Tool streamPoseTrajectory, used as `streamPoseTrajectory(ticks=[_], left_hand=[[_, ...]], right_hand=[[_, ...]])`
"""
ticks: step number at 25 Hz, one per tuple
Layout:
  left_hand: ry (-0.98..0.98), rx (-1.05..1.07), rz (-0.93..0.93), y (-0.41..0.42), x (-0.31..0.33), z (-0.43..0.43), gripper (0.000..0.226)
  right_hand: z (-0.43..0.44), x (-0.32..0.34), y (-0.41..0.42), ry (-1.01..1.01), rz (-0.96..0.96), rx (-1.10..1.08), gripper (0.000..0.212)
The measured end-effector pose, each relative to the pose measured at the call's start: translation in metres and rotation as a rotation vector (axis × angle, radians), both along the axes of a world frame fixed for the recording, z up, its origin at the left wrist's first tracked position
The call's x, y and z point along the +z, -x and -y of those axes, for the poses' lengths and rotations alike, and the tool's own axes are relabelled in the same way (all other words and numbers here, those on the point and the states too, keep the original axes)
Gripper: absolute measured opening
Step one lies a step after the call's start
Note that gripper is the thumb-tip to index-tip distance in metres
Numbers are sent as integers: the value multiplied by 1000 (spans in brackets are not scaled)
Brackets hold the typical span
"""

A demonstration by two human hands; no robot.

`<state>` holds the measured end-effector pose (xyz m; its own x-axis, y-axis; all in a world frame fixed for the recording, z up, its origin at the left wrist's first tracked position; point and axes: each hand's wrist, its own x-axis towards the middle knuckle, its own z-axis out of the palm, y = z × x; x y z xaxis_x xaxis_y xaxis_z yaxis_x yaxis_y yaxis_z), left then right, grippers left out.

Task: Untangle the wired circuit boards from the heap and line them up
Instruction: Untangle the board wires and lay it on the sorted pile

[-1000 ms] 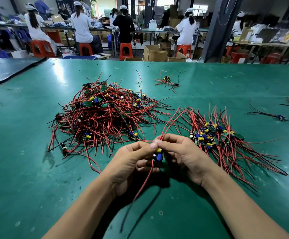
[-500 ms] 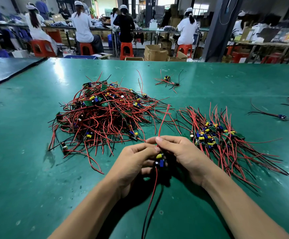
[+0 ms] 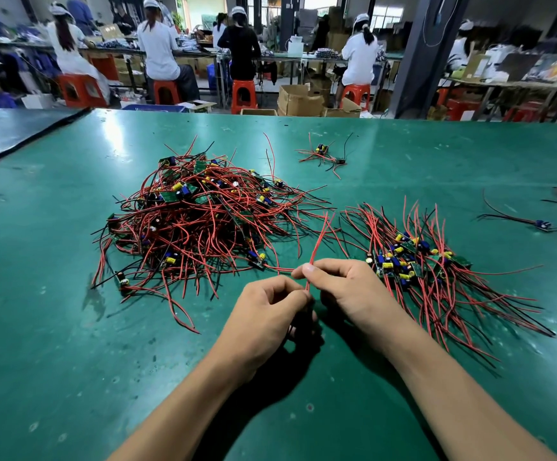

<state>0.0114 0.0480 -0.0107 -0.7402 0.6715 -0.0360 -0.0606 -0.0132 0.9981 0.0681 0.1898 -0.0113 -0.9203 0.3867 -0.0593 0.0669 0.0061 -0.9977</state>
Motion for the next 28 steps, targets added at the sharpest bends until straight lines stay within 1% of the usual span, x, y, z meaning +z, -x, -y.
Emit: streamPoseTrajectory(ticks=[2, 10, 14, 18, 21, 23, 26, 28], left_hand=[[27, -45, -31, -1, 1, 1, 17], [23, -120, -53, -4, 5, 3, 16], [2, -139, 2, -3, 8, 4, 18], [2, -182, 14, -3, 9, 4, 19], [18, -191, 13, -2, 8, 5, 19], [34, -205, 3, -1, 9, 6, 19], [62, -235, -25, -1, 9, 7, 17], [84, -258, -42, -2, 9, 8, 17]], right_hand=[[-5, -2, 1, -6, 1, -82, 22], [-13, 3, 8, 244, -97, -278, 30], [-12, 6, 9, 369, -132, -292, 30], [-13, 10, 10, 487, -125, -290, 36], [-17, 15, 7, 551, -147, -291, 28], [-22, 18, 5, 601, -172, -317, 27], [-22, 20, 4, 667, -176, -330, 37], [-19, 20, 5, 718, -161, -292, 44]])
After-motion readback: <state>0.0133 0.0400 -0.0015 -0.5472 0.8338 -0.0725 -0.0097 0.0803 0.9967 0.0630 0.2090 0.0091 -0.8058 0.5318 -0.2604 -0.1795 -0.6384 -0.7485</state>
